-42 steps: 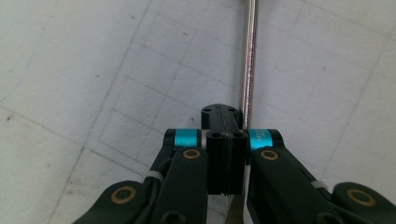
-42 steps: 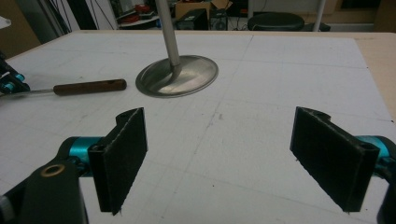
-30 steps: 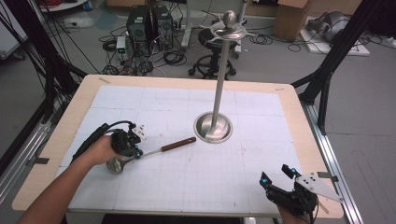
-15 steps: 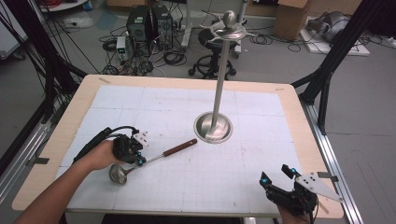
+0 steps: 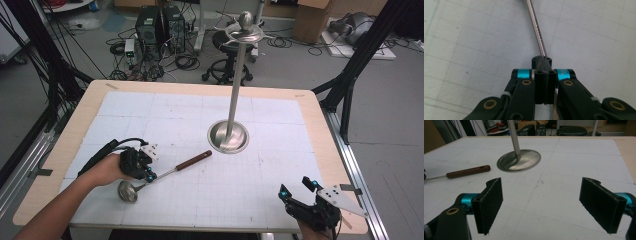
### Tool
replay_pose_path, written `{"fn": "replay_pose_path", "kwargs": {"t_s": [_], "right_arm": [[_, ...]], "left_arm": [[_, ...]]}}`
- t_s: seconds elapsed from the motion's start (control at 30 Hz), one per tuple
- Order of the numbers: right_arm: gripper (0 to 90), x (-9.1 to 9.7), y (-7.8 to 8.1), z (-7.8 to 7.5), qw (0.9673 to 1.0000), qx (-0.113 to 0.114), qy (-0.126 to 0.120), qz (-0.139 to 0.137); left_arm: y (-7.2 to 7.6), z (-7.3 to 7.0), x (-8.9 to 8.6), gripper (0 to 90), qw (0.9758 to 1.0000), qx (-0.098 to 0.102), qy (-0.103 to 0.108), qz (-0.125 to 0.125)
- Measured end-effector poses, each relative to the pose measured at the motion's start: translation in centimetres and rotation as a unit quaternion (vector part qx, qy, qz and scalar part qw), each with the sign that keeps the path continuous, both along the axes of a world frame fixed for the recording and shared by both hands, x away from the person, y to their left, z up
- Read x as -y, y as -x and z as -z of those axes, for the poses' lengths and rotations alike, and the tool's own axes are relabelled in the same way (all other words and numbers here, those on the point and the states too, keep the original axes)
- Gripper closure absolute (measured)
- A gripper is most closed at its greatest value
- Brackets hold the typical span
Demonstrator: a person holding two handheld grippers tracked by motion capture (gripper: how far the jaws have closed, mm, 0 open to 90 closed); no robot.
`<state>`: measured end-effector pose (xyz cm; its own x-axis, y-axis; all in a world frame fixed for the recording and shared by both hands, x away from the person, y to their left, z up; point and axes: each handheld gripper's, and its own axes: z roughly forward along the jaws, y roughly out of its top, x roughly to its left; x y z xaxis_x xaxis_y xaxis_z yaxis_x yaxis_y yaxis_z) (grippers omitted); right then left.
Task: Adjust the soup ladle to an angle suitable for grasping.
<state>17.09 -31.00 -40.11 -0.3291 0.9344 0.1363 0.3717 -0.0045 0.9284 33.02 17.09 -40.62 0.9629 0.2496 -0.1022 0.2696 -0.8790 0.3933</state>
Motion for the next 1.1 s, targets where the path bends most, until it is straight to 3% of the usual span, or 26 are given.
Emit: {"fn": "replay_pose_path", "kwargs": {"t_s": [0.07, 0.13, 0.27, 0.37, 0.5, 0.53, 0.63, 0.83, 0.97, 1.1], "right_arm": [[17.8, 0.0, 0.0, 0.0, 1.0000, 0.001, 0.002, 0.000], [17.8, 0.0, 0.0, 0.0, 1.0000, 0.000, 0.000, 0.001], [17.8, 0.1, 0.0, 0.0, 1.0000, 0.003, 0.002, 0.002], [17.8, 0.1, 0.0, 0.0, 1.0000, 0.001, 0.003, 0.002], [17.8, -0.1, -0.1, 0.0, 1.0000, 0.001, 0.004, -0.001], [17.8, -0.1, -0.1, 0.0, 1.0000, 0.000, 0.004, -0.001], [17.8, -0.1, -0.1, 0.0, 1.0000, -0.001, 0.004, -0.001], [17.8, 0.1, -0.1, 0.1, 1.0000, 0.000, 0.001, 0.000], [17.8, 0.2, 0.0, 0.0, 1.0000, 0.002, 0.000, -0.001], [17.9, 0.3, 0.0, 0.0, 1.0000, 0.004, -0.004, 0.000]], "left_arm": [[0.1, 0.0, 0.0, 89.4, 0.9999, -0.013, 0.004, 0.004], [0.1, 0.0, 0.1, 89.3, 0.9999, -0.011, 0.007, 0.007], [-0.2, -0.8, 0.1, 87.2, 0.9983, 0.030, 0.048, -0.018], [-0.5, -1.6, 0.3, 88.4, 0.9937, 0.058, 0.087, -0.040], [-0.7, -2.1, 2.1, 88.5, 0.9911, 0.075, 0.102, -0.044], [-0.7, -2.1, 2.1, 88.4, 0.9911, 0.075, 0.102, -0.044], [-0.7, -1.9, 5.3, 87.4, 0.9927, 0.070, 0.097, -0.018], [-0.9, -0.9, 9.9, 87.4, 0.9937, 0.072, 0.085, 0.001], [-1.5, 0.2, 11.3, 87.5, 0.9952, 0.078, 0.059, -0.008], [-1.9, 1.1, 11.7, 87.9, 0.9954, 0.075, 0.053, -0.026]]}}
